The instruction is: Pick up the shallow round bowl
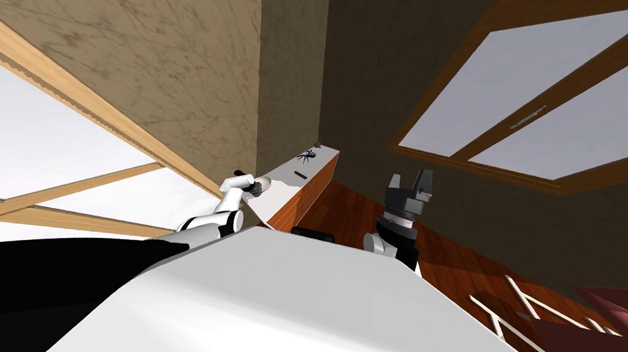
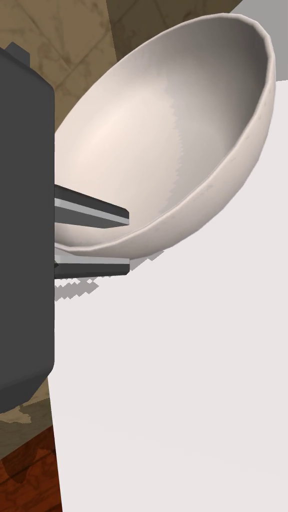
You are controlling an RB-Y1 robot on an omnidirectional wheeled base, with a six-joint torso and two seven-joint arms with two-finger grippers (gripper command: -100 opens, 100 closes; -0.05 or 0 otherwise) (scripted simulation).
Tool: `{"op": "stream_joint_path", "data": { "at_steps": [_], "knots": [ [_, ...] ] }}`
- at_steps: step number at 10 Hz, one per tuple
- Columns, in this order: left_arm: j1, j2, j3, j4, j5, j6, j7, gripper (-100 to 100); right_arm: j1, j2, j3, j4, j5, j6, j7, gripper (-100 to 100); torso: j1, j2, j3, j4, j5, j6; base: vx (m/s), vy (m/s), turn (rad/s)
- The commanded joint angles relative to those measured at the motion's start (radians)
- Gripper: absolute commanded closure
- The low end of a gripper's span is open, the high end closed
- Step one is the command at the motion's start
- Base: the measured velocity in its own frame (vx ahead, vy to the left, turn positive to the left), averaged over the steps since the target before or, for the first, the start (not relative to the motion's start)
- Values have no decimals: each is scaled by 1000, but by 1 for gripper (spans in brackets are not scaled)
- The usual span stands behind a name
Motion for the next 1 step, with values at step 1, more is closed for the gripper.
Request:
{"op": "stream_joint_path", "data": {
  "at_steps": [1],
  "knots": [
    [0,0,0,0,0,0,0,0,0,0,0,0,0,0,0,0,0,0,0,0,0,0,0,0,0]
  ]
}}
